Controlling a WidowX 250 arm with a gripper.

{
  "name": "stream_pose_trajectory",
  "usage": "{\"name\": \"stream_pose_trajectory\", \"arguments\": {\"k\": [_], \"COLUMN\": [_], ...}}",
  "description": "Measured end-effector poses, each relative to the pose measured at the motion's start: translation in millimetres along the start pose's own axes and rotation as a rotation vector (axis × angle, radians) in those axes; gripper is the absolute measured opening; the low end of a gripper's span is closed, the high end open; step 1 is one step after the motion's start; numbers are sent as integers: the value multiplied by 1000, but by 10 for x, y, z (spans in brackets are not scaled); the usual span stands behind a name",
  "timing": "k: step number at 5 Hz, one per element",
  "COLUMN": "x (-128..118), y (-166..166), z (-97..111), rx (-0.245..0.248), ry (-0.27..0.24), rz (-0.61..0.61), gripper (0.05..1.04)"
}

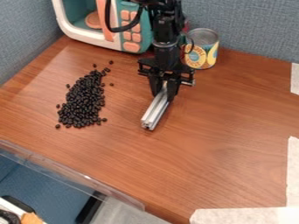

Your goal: Sweep into pile

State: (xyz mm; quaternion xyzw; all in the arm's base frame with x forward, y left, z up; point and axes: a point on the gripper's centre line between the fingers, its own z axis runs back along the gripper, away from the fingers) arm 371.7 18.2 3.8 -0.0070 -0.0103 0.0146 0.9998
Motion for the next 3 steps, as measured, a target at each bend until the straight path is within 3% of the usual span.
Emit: {"name": "stream_pose_trajectory", "arguments": {"k": [1, 3], "x": [-45, -88], "y": [-30, -143], "z": [1, 503], "rx": [34, 70], "ry": [18, -33], "rz": [-56, -135], "gripper": [425, 987]}}
